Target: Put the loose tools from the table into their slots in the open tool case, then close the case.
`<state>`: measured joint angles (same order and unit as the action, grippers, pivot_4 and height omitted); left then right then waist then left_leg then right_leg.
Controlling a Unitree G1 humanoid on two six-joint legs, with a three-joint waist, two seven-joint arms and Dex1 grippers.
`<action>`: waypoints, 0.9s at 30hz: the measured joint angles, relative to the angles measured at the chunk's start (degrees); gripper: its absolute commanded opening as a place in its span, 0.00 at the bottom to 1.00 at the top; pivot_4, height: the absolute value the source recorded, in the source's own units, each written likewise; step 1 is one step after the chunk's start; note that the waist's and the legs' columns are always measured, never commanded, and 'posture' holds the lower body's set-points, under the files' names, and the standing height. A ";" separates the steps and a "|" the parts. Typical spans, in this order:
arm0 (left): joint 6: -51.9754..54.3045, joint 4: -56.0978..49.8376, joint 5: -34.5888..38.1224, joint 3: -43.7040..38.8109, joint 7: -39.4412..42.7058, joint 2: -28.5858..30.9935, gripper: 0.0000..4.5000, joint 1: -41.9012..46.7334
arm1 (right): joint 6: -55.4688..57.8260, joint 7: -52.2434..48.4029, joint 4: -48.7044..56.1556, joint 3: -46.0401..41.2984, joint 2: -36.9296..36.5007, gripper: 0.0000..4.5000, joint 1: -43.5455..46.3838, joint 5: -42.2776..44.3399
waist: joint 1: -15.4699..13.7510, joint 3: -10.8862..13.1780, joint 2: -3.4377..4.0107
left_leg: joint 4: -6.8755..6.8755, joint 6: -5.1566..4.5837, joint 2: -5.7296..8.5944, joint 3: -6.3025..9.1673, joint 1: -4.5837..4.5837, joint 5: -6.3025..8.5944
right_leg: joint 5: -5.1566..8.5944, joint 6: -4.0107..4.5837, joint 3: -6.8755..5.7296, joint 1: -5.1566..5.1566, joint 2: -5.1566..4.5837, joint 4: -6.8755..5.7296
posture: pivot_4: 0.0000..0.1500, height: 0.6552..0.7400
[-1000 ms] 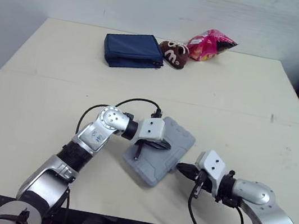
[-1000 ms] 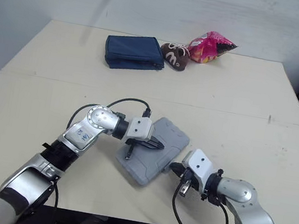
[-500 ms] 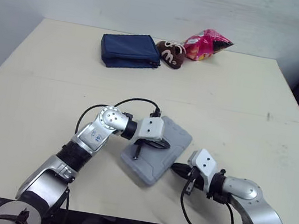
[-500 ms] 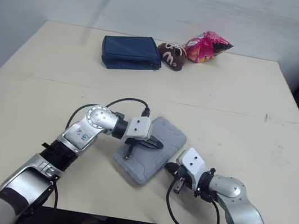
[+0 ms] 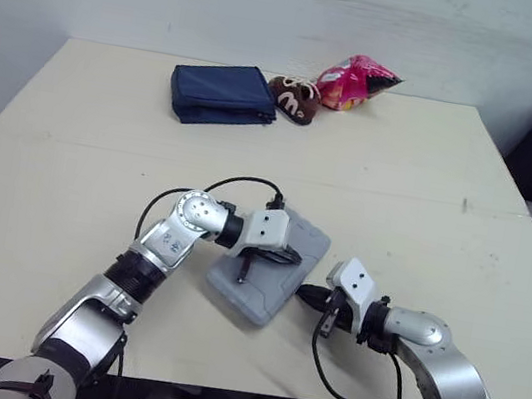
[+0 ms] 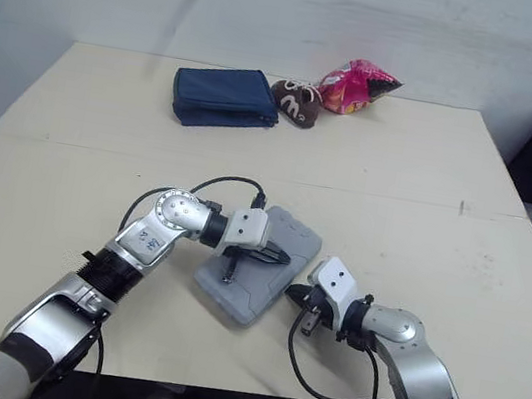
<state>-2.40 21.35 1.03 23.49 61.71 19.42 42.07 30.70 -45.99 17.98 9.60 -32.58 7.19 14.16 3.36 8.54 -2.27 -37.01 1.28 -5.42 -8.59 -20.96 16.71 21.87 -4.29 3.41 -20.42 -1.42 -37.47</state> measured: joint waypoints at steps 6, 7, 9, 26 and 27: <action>-4.33 -0.27 6.35 -5.78 5.51 2.66 0.00 -2.35 | 0.54 -8.67 8.47 -13.12 -15.31 0.00 -3.41 6.12 | -0.34 0.51 0.48 | 0.12 0.10 -0.10 0.03 -0.27 -0.02 | 0.00 0.00 -0.04 -0.17 0.13 0.31 | 1.00 1.00; -4.58 -0.32 7.26 -7.03 6.50 3.99 0.00 -2.92 | 0.41 -10.50 9.33 -14.56 -16.50 0.00 -5.58 7.43 | -0.31 0.59 0.54 | 0.16 0.12 -0.14 0.03 -0.31 -0.03 | 0.01 0.02 -0.02 -0.19 0.19 0.37 | 1.00 1.00; -4.65 -1.06 9.45 -10.32 7.35 7.50 0.00 -4.82 | -1.15 -13.94 10.55 -17.74 -18.17 0.00 -10.40 9.40 | -0.20 0.93 0.72 | 0.18 0.25 -0.17 0.01 -0.41 -0.09 | 0.03 0.00 0.02 -0.28 0.25 0.44 | 1.00 1.00; -0.88 -6.14 13.19 -36.93 -4.55 28.37 0.99 -30.75 | -24.72 -23.17 -5.70 -39.15 -21.82 0.99 -9.00 9.73 | -0.19 2.14 0.46 | 0.01 0.07 0.10 -0.05 -0.54 0.08 | -0.04 -0.30 -0.04 -0.28 -0.18 0.50 | 1.00 1.00; -0.89 -7.32 13.15 -36.97 -4.82 28.39 0.99 -31.35 | -25.78 -23.55 -6.43 -38.37 -22.02 0.99 -7.74 9.72 | -0.29 2.15 0.47 | 0.02 0.09 0.09 -0.03 -0.54 0.07 | -0.03 -0.29 -0.06 -0.28 -0.15 0.50 | 1.00 1.00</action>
<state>-3.28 14.03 14.18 -13.48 56.89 47.80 10.72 4.92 -69.54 11.55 -28.77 -54.60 -0.55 23.88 3.07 10.69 -1.79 -36.98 1.38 -5.34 -8.62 -21.50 16.78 21.84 -4.58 3.36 -20.70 -1.57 -36.96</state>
